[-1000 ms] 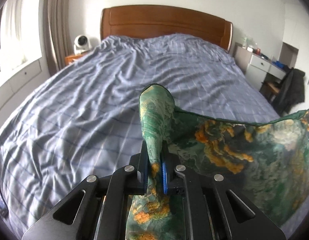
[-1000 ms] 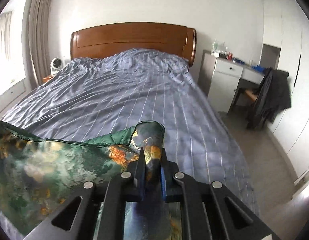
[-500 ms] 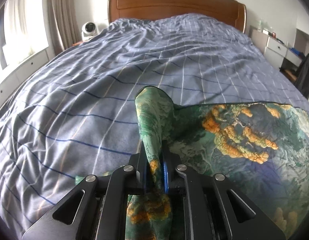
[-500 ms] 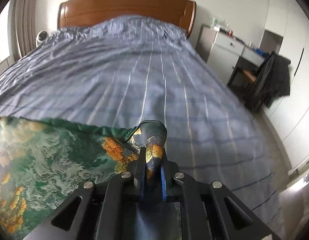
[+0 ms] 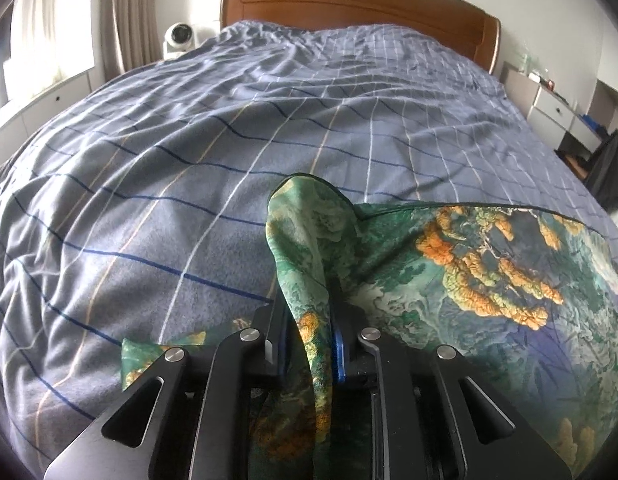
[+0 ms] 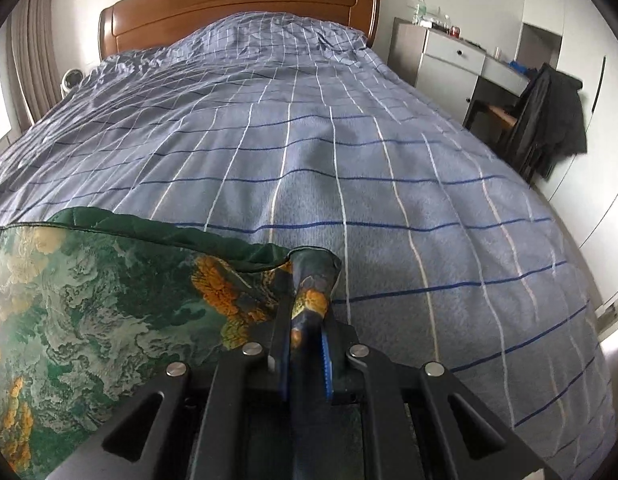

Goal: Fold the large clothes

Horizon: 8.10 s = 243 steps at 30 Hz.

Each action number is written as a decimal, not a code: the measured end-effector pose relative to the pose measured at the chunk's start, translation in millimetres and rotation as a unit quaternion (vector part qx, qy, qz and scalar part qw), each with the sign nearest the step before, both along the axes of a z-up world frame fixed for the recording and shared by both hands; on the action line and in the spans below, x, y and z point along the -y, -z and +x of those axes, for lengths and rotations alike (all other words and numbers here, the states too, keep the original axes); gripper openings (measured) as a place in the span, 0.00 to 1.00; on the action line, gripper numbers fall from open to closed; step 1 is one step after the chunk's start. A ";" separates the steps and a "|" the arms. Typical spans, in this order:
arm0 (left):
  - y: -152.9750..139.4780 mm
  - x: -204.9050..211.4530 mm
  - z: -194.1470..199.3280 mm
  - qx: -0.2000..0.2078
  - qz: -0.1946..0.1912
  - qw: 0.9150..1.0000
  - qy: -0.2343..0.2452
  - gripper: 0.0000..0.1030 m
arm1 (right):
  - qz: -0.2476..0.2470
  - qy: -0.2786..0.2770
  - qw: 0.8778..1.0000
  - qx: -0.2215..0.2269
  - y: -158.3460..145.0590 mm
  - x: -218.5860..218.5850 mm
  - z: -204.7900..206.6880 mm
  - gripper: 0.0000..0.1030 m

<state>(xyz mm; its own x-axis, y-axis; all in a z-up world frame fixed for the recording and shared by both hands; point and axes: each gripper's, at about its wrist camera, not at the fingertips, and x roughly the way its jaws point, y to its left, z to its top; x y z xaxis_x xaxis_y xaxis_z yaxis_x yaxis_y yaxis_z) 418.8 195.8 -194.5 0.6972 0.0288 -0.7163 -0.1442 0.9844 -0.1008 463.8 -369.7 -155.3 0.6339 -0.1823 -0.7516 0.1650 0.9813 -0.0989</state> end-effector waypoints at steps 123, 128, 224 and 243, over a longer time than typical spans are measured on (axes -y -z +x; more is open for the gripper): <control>-161.0 238.2 -156.2 -0.012 -0.003 0.924 0.383 0.93 | 0.314 0.040 0.943 0.106 -40.5 40.4 -221.1 0.43; -210.5 287.6 -120.5 -0.074 -0.096 0.868 0.482 0.93 | 0.216 -0.039 0.962 0.165 -97.8 -7.1 -233.3 0.43; -18.9 -76.8 -75.6 -0.121 -0.221 0.961 0.116 0.40 | 0.090 -0.287 0.950 -0.087 -35.6 -343.1 16.2 0.38; -15.6 -78.4 -74.3 -0.119 -0.224 0.960 0.116 0.41 | 0.089 -0.348 0.932 -0.048 -53.0 -270.1 -179.2 0.40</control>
